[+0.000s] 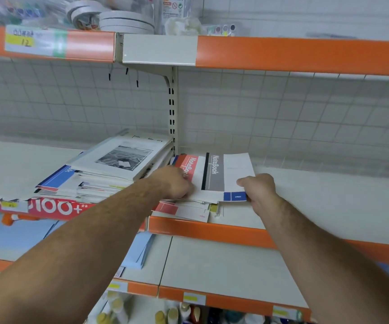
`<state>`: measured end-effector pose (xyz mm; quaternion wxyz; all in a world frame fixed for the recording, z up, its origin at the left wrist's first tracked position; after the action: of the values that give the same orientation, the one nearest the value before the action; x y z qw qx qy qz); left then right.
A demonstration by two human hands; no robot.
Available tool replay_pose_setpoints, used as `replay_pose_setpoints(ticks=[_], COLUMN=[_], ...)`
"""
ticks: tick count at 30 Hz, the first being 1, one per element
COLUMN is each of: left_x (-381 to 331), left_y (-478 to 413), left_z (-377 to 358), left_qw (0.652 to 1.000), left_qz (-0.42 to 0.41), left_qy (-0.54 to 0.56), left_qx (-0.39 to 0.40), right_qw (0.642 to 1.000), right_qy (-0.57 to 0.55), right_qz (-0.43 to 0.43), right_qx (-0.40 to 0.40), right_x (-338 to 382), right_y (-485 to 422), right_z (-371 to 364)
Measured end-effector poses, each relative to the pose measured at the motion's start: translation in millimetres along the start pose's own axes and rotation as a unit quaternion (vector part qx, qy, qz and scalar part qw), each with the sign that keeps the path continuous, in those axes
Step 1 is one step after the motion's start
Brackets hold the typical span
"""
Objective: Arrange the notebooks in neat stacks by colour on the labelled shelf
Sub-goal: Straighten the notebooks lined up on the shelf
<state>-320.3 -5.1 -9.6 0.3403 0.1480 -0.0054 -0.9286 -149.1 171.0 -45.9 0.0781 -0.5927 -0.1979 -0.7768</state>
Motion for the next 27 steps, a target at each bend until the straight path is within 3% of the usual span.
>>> replay_pose_setpoints(ticks=[10, 15, 18, 21, 27], left_x=[-4.1, -17.3, -18.9, -19.9, 17.4], left_y=[-8.3, 11.4, 22.9, 40.1, 86.9], left_z=[-3.4, 7.0, 10.7, 12.6, 25.9], left_qw=[0.999, 0.996, 0.993, 0.958, 0.902], left_qz=[0.015, -0.012, 0.008, 0.023, 0.077], left_qy=[-0.042, -0.021, 0.09, 0.283, 0.422], left_qx=[0.019, -0.085, -0.08, -0.027, -0.043], right_qw=[0.999, 0.998, 0.996, 0.994, 0.99], right_qy=[-0.005, -0.041, -0.063, -0.081, -0.096], right_qz=[-0.01, 0.015, 0.029, 0.051, 0.088], right_qx=[0.032, 0.044, 0.05, 0.051, 0.058], right_x=[-6.7, 3.7, 12.2, 22.8, 39.0], right_y=[-4.0, 12.3, 26.8, 46.7, 101.6], right_z=[-0.2, 8.2, 10.9, 10.5, -15.1])
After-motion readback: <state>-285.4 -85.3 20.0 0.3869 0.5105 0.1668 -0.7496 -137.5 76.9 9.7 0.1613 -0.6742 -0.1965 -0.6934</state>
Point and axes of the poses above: each hand's wrist, its own y-axis away from the middle knuckle, its own z-axis out of the back of the hand, x = y × z, the point moved 6 cm from there along -y, towards the middle knuckle, and after that the axes turned 1 degree about -z, right-handed, at the moved point
